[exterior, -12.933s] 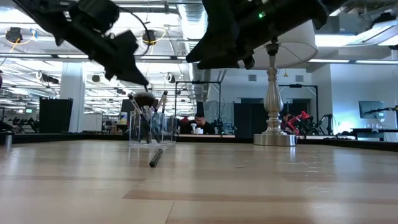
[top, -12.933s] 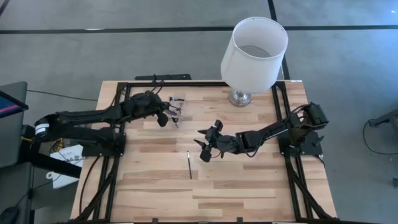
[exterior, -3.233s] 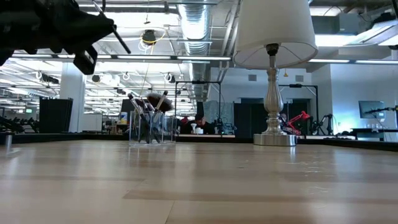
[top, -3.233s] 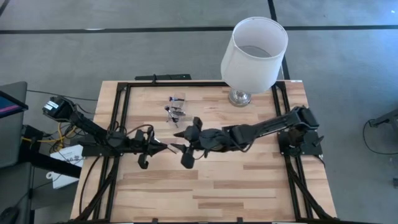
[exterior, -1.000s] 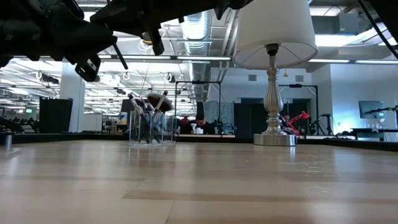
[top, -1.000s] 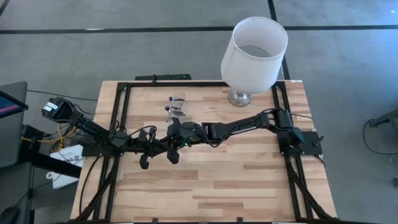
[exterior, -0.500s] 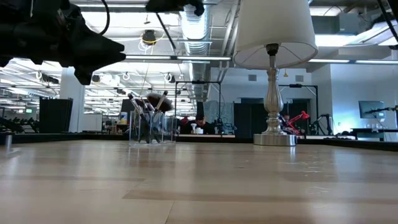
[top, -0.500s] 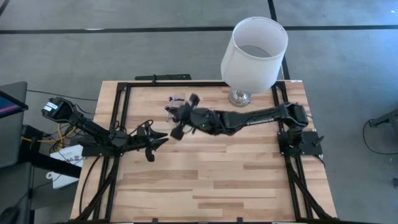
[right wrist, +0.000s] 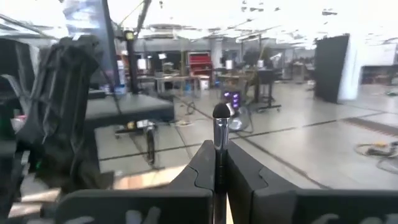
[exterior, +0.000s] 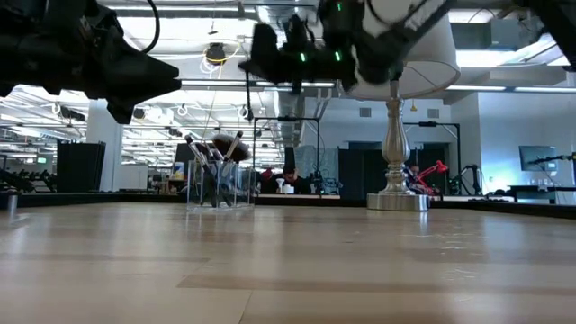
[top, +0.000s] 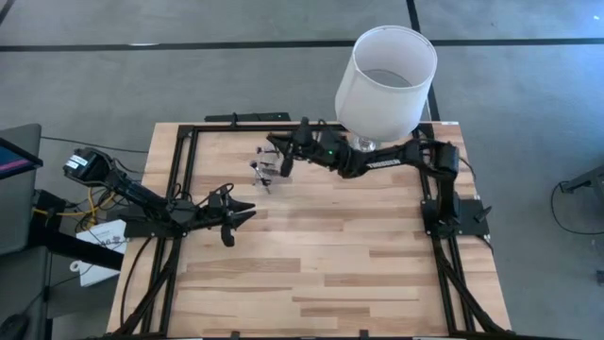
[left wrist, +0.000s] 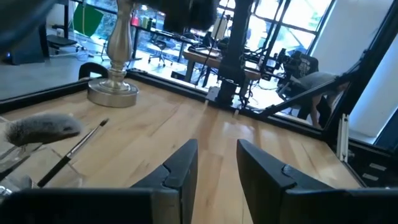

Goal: Put items in baskets/containers
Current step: Put the eyeshadow brush into the right transparent organizer

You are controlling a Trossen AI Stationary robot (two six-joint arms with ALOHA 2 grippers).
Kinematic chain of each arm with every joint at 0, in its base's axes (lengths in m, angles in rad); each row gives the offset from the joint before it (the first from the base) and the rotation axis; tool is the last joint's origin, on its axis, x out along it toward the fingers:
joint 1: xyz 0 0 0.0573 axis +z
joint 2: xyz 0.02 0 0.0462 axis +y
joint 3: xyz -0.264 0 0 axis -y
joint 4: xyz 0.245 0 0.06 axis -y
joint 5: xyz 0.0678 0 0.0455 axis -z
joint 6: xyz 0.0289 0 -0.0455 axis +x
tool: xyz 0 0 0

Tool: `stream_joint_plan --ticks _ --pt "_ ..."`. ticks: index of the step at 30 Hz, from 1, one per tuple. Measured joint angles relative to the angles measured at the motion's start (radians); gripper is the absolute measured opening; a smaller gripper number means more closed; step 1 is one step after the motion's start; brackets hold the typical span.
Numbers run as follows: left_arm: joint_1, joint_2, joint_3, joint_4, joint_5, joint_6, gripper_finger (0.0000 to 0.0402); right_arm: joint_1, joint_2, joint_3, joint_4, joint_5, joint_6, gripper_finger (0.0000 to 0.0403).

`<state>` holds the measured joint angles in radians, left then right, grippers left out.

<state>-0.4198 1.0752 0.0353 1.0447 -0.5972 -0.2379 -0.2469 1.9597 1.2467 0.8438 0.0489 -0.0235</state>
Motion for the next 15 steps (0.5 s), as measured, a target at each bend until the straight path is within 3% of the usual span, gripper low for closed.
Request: stream_joint_plan --ticks 2,7,15 --pt "0.000 0.000 0.000 0.001 0.000 0.021 0.0108 -0.014 0.040 -0.045 0.105 -0.042 0.022 0.0005" --pt "0.001 0.000 0.000 0.001 -0.006 0.035 0.0108 -0.006 0.185 -0.012 0.351 -0.120 0.065 0.0005" --pt "0.001 0.000 0.000 0.002 -0.008 0.032 0.0108 0.072 0.253 0.034 0.375 -0.133 0.046 0.0005"
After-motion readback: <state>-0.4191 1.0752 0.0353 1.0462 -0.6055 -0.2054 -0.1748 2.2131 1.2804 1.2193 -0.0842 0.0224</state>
